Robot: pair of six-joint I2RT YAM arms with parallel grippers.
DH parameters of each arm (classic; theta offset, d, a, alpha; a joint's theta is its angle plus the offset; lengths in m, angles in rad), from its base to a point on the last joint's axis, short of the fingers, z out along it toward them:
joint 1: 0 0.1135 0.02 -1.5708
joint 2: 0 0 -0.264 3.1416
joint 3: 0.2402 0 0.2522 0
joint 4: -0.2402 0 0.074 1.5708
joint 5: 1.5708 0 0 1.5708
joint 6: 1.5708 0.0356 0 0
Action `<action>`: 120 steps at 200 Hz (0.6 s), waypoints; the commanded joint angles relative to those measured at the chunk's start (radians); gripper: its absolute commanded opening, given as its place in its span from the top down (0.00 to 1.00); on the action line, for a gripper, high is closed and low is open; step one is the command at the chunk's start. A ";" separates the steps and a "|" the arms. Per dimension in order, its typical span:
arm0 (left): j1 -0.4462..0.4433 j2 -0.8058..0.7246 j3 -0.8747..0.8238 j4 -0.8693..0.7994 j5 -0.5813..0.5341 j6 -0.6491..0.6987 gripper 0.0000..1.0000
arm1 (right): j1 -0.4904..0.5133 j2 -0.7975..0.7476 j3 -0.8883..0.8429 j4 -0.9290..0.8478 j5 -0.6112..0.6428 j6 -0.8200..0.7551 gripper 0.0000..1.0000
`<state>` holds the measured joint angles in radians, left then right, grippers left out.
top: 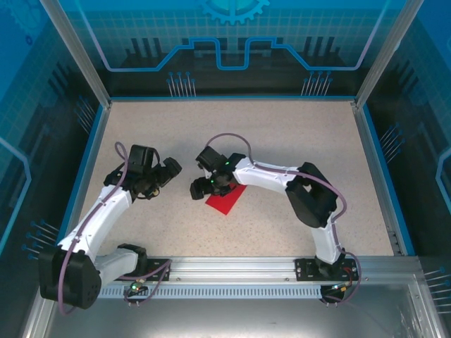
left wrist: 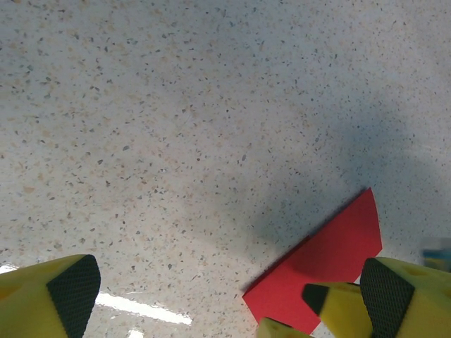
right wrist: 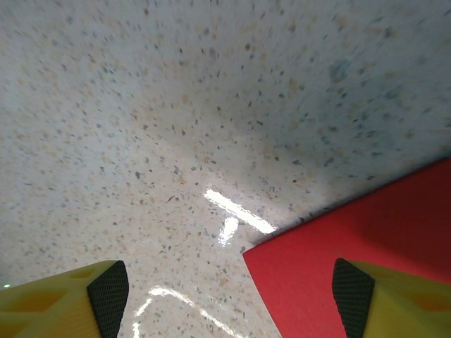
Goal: Fold a paper plane with a square sheet of paper (pick it up from the middle)
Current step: Rotate the paper at the center of the table.
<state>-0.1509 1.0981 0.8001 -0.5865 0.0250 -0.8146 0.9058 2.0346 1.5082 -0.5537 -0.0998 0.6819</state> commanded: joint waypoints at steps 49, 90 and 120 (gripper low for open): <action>0.017 -0.004 -0.009 -0.029 0.049 -0.016 0.01 | 0.025 0.105 0.039 -0.058 -0.029 -0.037 0.23; 0.016 0.016 -0.005 -0.019 0.076 -0.006 0.01 | 0.025 0.075 -0.073 -0.111 -0.019 -0.253 0.25; 0.016 0.025 -0.004 -0.006 0.116 0.012 0.01 | 0.020 -0.021 -0.228 -0.145 -0.020 -0.453 0.25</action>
<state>-0.1459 1.1122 0.8001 -0.5934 0.0830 -0.8139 0.9176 2.0457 1.4120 -0.5537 -0.1146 0.4267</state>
